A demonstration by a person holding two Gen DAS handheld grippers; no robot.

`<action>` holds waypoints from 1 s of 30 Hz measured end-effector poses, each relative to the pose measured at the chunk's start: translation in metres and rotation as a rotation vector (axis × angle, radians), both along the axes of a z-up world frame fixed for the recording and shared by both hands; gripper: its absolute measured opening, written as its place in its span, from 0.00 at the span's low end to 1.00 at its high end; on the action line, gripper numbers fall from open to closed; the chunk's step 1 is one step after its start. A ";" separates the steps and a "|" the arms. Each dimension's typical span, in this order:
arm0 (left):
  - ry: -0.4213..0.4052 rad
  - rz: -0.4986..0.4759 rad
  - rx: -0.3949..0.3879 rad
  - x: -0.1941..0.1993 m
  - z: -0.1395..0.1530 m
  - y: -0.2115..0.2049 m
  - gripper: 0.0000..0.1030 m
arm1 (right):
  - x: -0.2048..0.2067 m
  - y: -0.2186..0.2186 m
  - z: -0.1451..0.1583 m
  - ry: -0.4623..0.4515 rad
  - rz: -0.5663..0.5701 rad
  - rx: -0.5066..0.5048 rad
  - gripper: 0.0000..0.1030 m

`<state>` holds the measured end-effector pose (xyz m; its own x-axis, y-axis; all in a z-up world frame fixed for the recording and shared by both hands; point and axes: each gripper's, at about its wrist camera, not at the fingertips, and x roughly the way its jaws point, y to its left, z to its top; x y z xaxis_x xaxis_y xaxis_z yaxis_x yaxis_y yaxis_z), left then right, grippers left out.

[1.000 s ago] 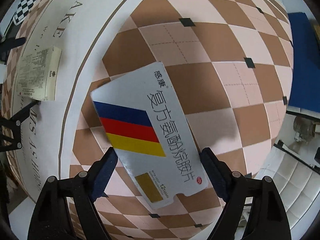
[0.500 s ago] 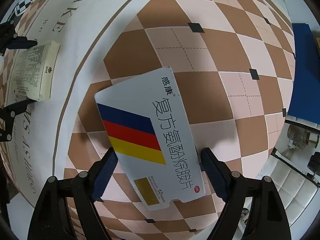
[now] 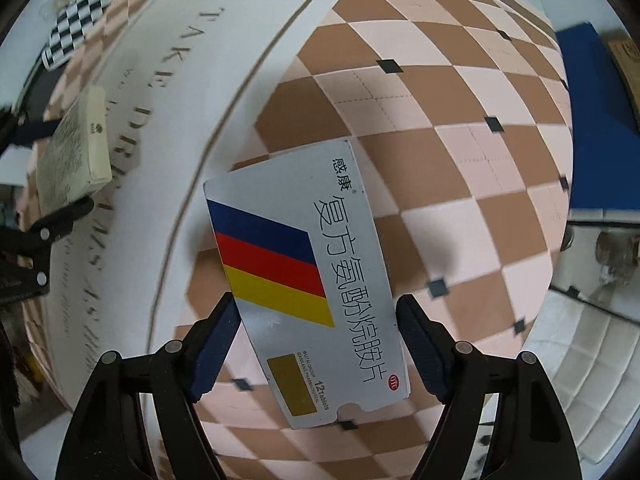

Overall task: Collect trash
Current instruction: 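Carry both boxes over the trash bin and open both grippers to drop them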

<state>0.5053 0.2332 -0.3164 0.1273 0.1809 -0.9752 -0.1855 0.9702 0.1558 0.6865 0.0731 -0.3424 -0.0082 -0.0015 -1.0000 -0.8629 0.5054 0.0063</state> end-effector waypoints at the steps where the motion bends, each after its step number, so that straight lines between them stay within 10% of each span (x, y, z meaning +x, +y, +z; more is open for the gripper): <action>1: -0.012 0.038 -0.006 -0.008 0.004 -0.001 0.76 | -0.002 -0.005 0.004 0.002 -0.017 0.017 0.78; 13: -0.210 0.414 -0.153 -0.147 0.053 -0.045 0.75 | -0.125 -0.081 0.055 0.071 -0.165 0.158 0.78; 25: -0.289 0.469 -0.322 -0.360 0.043 -0.150 0.75 | -0.375 -0.216 0.068 0.107 -0.411 0.247 0.78; 30: -0.241 0.549 -0.519 -0.446 0.016 -0.190 0.75 | -0.477 -0.278 0.039 0.224 -0.525 0.272 0.78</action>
<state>0.0595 0.0430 -0.3007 0.3700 -0.1907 -0.9093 -0.6300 0.6678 -0.3964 0.2096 -0.2053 -0.3034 -0.1480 0.3141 -0.9378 -0.4629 0.8160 0.3463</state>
